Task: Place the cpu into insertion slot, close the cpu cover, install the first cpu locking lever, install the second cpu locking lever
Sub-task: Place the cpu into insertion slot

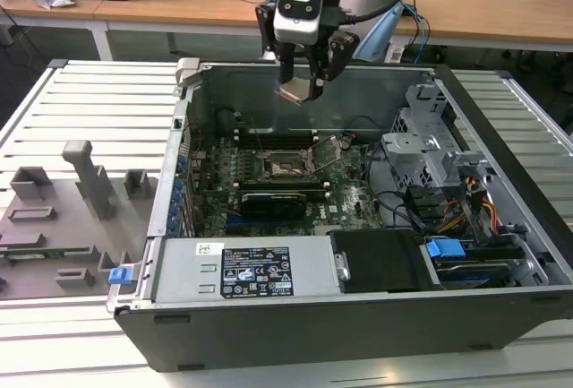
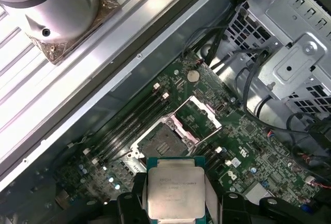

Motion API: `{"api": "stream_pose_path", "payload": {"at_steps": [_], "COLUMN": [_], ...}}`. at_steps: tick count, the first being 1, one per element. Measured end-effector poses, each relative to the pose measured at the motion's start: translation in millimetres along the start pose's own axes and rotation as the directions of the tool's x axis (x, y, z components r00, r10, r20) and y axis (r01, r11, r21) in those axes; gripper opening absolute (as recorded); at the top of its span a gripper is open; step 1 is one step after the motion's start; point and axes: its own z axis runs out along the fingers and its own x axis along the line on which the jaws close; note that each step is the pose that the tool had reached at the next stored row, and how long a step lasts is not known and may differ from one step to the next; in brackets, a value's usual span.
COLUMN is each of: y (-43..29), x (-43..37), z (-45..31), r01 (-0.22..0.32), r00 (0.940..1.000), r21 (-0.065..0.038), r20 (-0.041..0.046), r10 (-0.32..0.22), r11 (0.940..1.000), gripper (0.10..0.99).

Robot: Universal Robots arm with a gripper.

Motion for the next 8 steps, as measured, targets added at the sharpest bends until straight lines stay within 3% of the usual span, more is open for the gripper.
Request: {"api": "stream_pose_path", "payload": {"at_steps": [8], "y": [2.1], "x": [2.3], "z": [3.8], "r01": [-0.025], "r00": [0.9997], "r21": [-0.001], "r20": [0.0023], "r10": [0.025], "r11": [0.9997], "gripper": [0.533]}}
